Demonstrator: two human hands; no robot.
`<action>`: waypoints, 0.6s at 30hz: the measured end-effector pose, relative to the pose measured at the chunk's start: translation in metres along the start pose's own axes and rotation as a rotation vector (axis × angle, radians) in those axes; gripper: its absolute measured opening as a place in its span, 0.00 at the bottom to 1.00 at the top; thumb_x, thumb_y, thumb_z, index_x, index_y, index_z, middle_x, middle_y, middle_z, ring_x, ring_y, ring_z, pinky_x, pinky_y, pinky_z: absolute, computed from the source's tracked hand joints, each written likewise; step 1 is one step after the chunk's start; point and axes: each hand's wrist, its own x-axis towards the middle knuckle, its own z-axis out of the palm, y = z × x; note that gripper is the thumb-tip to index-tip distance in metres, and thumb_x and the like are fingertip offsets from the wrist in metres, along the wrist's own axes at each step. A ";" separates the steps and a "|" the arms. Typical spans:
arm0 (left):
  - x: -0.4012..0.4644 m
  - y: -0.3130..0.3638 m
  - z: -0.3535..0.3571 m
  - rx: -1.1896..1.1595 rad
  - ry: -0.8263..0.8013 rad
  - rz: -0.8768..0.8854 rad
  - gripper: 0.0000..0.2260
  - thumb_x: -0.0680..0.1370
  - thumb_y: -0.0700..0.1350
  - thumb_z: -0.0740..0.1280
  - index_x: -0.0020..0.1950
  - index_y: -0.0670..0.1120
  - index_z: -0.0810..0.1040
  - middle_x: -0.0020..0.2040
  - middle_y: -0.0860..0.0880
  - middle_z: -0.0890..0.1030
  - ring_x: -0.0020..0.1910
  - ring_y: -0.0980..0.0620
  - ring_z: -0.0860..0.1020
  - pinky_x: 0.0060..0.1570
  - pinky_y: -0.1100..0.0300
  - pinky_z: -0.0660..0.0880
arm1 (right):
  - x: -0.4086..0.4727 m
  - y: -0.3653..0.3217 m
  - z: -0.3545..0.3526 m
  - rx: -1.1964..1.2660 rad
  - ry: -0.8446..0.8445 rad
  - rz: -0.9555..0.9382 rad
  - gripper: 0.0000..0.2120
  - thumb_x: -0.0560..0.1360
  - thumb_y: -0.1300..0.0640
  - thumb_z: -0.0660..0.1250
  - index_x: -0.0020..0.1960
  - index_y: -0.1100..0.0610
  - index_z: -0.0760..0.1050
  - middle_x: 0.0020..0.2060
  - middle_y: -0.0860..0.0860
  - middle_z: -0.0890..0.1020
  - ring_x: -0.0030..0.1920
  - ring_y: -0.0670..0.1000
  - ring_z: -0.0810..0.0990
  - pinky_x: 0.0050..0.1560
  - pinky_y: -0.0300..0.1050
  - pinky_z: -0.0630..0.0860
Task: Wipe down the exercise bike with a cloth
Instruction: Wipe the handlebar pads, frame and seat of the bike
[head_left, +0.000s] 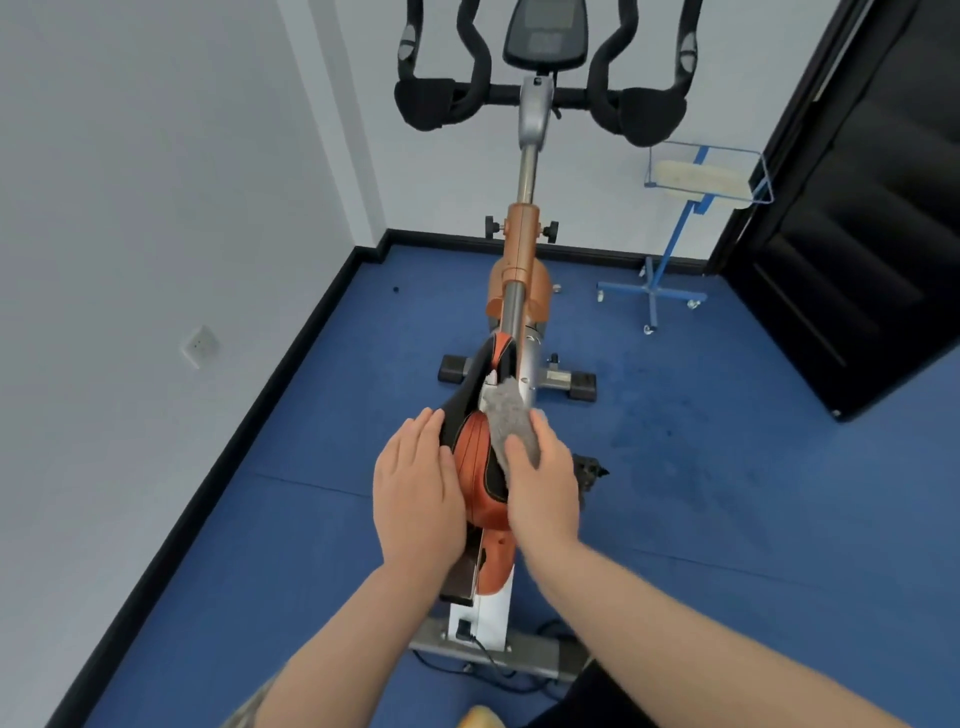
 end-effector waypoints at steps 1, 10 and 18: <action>0.000 0.000 0.000 0.001 -0.002 0.002 0.18 0.83 0.42 0.56 0.74 0.44 0.69 0.73 0.48 0.70 0.73 0.50 0.66 0.75 0.54 0.58 | -0.015 0.006 0.006 0.032 0.060 -0.025 0.23 0.80 0.51 0.58 0.75 0.42 0.61 0.74 0.47 0.63 0.72 0.50 0.62 0.72 0.51 0.62; 0.022 0.006 -0.002 0.034 0.024 -0.099 0.14 0.80 0.40 0.60 0.64 0.48 0.76 0.61 0.50 0.77 0.59 0.49 0.72 0.56 0.56 0.67 | 0.038 -0.019 -0.009 -0.282 -0.205 0.057 0.21 0.83 0.46 0.47 0.73 0.49 0.63 0.64 0.53 0.75 0.59 0.53 0.74 0.61 0.53 0.72; 0.048 0.007 0.011 0.133 0.003 -0.173 0.16 0.82 0.46 0.53 0.63 0.53 0.76 0.60 0.54 0.78 0.55 0.52 0.74 0.49 0.58 0.69 | 0.061 -0.031 0.007 -0.690 -0.262 -0.119 0.29 0.83 0.44 0.44 0.79 0.54 0.41 0.72 0.56 0.67 0.64 0.60 0.73 0.58 0.55 0.73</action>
